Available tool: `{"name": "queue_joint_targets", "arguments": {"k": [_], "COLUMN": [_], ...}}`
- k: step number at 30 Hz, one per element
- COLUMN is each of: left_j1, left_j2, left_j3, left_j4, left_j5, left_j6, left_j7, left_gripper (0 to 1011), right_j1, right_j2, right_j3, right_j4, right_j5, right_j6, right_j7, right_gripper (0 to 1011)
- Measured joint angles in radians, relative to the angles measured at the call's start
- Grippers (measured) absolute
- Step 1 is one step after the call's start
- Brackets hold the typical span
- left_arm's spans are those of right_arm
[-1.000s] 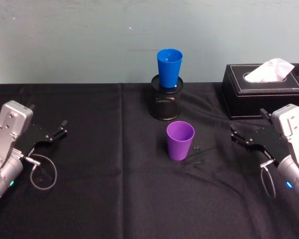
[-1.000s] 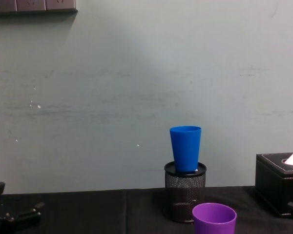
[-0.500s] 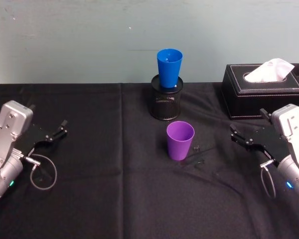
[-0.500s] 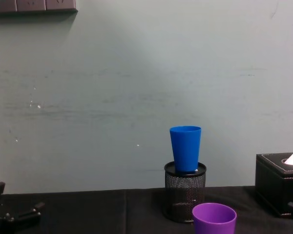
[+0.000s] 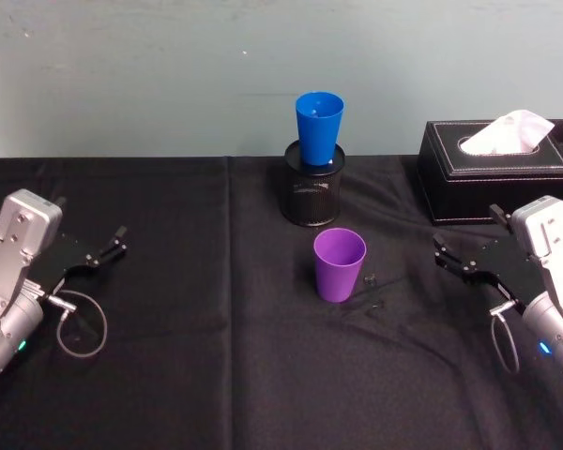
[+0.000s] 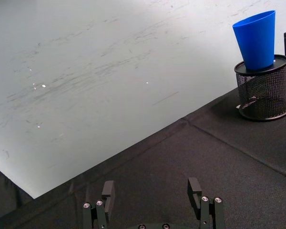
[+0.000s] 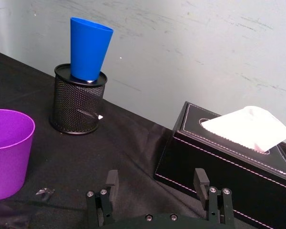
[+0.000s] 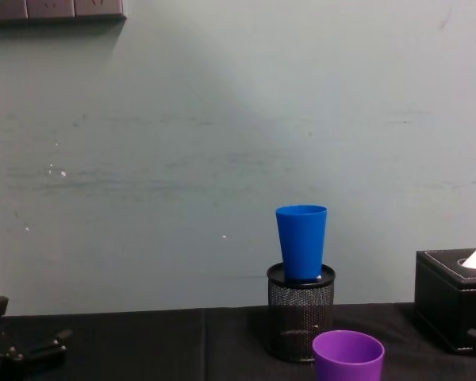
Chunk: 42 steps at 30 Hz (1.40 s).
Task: Pick up one cup with a gripper and tap it against the other cup.
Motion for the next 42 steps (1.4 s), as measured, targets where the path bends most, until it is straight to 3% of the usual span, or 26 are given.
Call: {"name": "queue_joint_targets", "arguments": {"k": [5, 9, 11, 14, 21, 25, 29, 36, 42], "left_j1": [0.0, 0.0, 0.0, 0.0, 0.0, 0.0, 0.0, 0.0, 0.0], "left_j2": [0.0, 0.0, 0.0, 0.0, 0.0, 0.0, 0.0, 0.0, 0.0], "left_j3": [0.0, 0.0, 0.0, 0.0, 0.0, 0.0, 0.0, 0.0, 0.0], "left_j4": [0.0, 0.0, 0.0, 0.0, 0.0, 0.0, 0.0, 0.0, 0.0], "left_j5": [0.0, 0.0, 0.0, 0.0, 0.0, 0.0, 0.0, 0.0, 0.0], "left_j6": [0.0, 0.0, 0.0, 0.0, 0.0, 0.0, 0.0, 0.0, 0.0], "left_j7": [0.0, 0.0, 0.0, 0.0, 0.0, 0.0, 0.0, 0.0, 0.0], "left_gripper": [1000, 1000, 1000, 1000, 1000, 1000, 1000, 1000, 1000], "right_j1": [-0.004, -0.013, -0.015, -0.016, -0.008, 0.002, 0.012, 0.04, 0.065], "right_j2": [0.004, 0.034, 0.059, 0.072, 0.089, 0.07, 0.045, -0.006, -0.043], "right_j3": [0.003, 0.01, 0.013, 0.016, 0.022, 0.026, 0.027, 0.02, 0.004], "right_j4": [-0.008, -0.043, -0.073, -0.086, -0.091, -0.068, -0.049, -0.024, 0.004], "right_j5": [-0.001, 0.004, 0.021, 0.04, 0.151, 0.223, 0.253, 0.261, 0.232], "right_j6": [0.001, 0.035, 0.076, 0.091, 0.11, 0.124, 0.135, 0.161, 0.179], "right_j7": [0.004, 0.054, 0.113, 0.16, 0.365, 0.472, 0.52, 0.549, 0.555], "right_gripper": [1000, 1000, 1000, 1000, 1000, 1000, 1000, 1000, 1000]}}
